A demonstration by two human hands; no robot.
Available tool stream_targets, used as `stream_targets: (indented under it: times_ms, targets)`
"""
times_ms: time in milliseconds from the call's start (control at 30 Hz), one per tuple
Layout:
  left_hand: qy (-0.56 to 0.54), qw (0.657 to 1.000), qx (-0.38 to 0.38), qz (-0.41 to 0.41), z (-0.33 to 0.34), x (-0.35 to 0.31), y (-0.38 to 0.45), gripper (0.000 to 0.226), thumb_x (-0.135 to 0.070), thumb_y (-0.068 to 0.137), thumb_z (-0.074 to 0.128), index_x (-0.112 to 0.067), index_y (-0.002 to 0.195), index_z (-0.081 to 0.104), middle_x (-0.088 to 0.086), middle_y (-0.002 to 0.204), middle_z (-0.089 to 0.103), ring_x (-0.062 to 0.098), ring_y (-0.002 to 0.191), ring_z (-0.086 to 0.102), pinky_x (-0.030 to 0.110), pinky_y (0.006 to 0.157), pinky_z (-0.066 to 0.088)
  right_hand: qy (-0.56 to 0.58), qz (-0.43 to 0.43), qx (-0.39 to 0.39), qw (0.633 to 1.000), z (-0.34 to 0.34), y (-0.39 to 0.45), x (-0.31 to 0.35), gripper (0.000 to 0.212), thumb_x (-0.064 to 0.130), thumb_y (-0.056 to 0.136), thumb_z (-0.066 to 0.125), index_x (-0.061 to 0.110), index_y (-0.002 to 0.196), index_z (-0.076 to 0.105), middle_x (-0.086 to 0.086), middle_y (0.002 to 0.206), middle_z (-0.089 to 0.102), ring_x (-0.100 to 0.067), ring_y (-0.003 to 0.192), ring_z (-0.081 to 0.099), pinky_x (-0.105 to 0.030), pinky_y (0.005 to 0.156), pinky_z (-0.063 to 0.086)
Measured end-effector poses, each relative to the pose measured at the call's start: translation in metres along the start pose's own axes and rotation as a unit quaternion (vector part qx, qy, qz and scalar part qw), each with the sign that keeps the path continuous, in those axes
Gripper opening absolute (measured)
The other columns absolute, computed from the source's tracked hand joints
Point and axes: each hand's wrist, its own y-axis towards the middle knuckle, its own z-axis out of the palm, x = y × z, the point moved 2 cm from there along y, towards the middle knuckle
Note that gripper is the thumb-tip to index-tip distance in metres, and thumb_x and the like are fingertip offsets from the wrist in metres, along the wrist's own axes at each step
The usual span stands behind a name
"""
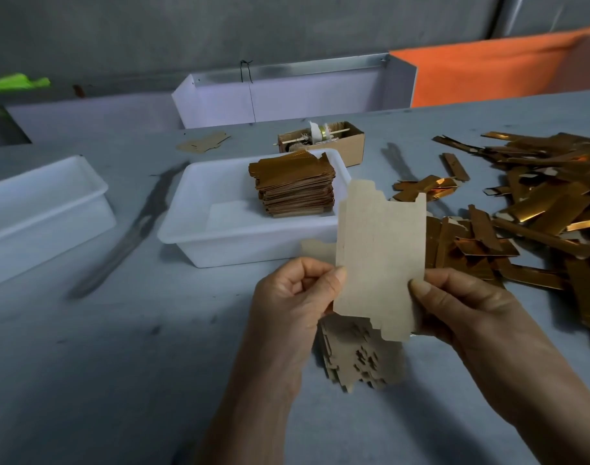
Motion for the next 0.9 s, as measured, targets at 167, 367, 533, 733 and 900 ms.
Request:
stream_targets:
  times_ms: [167,367,533,733,900]
  targets:
    - [-0.016,1.000,-0.019,-0.007,0.001,0.004,0.000,0.014,-0.013,0.085,0.067,-0.018,0.074,0.072,0.021,0.086,0.070,0.045,0.092,0.063,0.059,0.086,0.052,-0.018,-0.008,0.005,1.000,0.000,-0.001,-0.001,0.018,0.030,0.068,0.057,0.026,0.075,0.073,0.007,0.080,0.072,-0.009,0.076,0.068,-0.017,0.053,0.053]
    - [0.057,0.996,-0.025,0.062,0.000,0.000,0.000,0.011,-0.015,0.086,0.066,-0.020,0.077,0.071,0.005,0.076,0.068,0.025,0.077,0.066,0.037,0.073,0.058,-0.431,-0.244,-0.180,0.850,-0.002,-0.005,0.022,0.064,0.038,0.076,0.062,0.023,0.136,0.043,-0.002,0.137,0.048,-0.022,0.126,0.045,-0.044,0.095,0.045]
    - [0.189,0.970,-0.001,0.152,0.002,-0.015,0.000,0.015,-0.019,0.085,0.067,-0.031,0.077,0.069,-0.008,0.081,0.064,0.006,0.073,0.061,0.014,0.065,0.047,-0.551,-0.407,-0.100,0.722,0.011,0.003,0.047,0.046,0.036,0.088,0.051,0.010,0.126,0.057,-0.009,0.127,0.058,-0.028,0.128,0.045,-0.056,0.109,0.028]
    - [0.138,0.983,-0.057,0.107,-0.006,-0.014,0.000,0.025,-0.024,0.078,0.075,-0.032,0.101,0.069,-0.016,0.088,0.070,-0.005,0.083,0.065,0.005,0.060,0.046,-0.440,-0.273,0.011,0.855,0.018,0.016,0.051,0.014,0.036,0.082,0.052,0.034,0.083,0.065,0.021,0.087,0.059,0.005,0.080,0.051,-0.010,0.065,0.038]
    - [-0.149,0.984,-0.034,-0.093,-0.006,0.003,0.001,0.046,-0.025,0.063,0.074,-0.015,0.108,0.067,0.003,0.100,0.075,0.012,0.088,0.072,0.020,0.068,0.057,-0.143,-0.059,-0.049,0.987,0.009,0.023,0.024,0.008,0.028,0.080,0.063,0.027,0.072,0.065,0.013,0.080,0.061,-0.010,0.085,0.052,-0.028,0.061,0.039]
